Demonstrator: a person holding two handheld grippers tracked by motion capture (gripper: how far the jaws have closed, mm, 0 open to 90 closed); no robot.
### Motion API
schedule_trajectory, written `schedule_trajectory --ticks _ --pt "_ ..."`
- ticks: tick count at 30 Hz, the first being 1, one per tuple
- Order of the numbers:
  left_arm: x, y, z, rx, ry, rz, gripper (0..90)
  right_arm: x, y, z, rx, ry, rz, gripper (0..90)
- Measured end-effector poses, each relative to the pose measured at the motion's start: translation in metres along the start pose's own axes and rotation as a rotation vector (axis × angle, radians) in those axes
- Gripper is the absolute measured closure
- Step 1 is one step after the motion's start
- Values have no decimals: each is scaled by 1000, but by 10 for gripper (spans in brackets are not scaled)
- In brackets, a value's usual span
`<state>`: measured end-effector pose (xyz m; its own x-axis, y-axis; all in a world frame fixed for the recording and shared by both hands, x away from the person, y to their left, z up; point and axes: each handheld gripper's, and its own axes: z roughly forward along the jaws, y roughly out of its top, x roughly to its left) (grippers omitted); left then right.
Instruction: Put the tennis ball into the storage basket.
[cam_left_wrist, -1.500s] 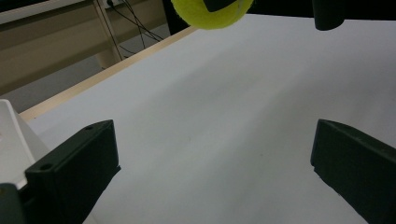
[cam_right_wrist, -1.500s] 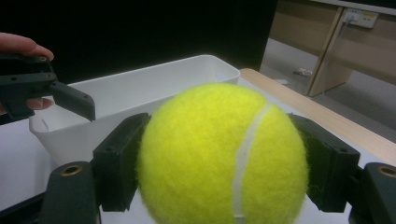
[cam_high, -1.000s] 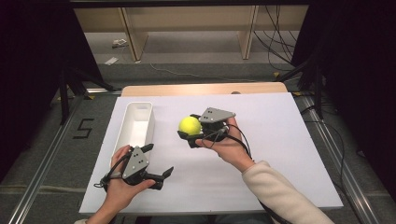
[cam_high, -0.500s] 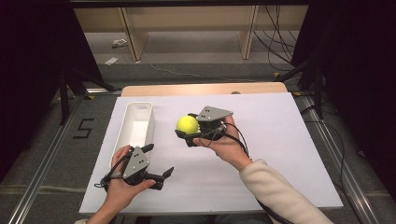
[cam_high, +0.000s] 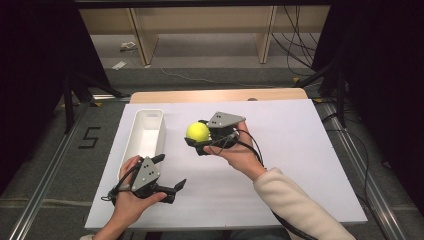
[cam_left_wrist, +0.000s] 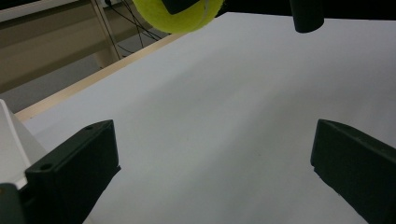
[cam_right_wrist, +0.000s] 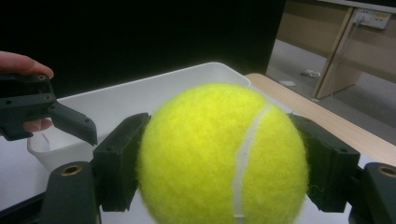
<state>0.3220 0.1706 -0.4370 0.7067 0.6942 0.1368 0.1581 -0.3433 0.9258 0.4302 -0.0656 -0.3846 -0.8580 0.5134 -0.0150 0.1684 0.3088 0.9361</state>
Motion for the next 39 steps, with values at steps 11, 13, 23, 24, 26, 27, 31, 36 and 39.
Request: schedule_trajectory --ticks 11,13,23,24,26,27,31,36,39 --pt "-1 1 0 -2 -5 0 6 0 4 3 6 1 -6 260" --pt "-2 0 1 4 -13 -6 6 -1 5 3 1 0 -2 260" --pt "2 2 0 1 3 41 7 -6 5 10 6 -5 7 260" --pt "2 2 0 2 1 46 6 -5 5 10 8 -4 9 260" --pt "3 2 0 3 -1 57 7 -5 6 11 10 0 10 260" --pt "3 2 0 3 0 57 7 -5 6 12 11 3 14 260" --pt "-2 0 1 4 -27 -8 7 -5 8 14 12 4 14 260" --pt "-2 0 1 4 -28 -10 7 -5 12 17 7 3 5 260" --pt "-2 1 1 3 -27 -8 7 -5 14 18 12 5 7 260"
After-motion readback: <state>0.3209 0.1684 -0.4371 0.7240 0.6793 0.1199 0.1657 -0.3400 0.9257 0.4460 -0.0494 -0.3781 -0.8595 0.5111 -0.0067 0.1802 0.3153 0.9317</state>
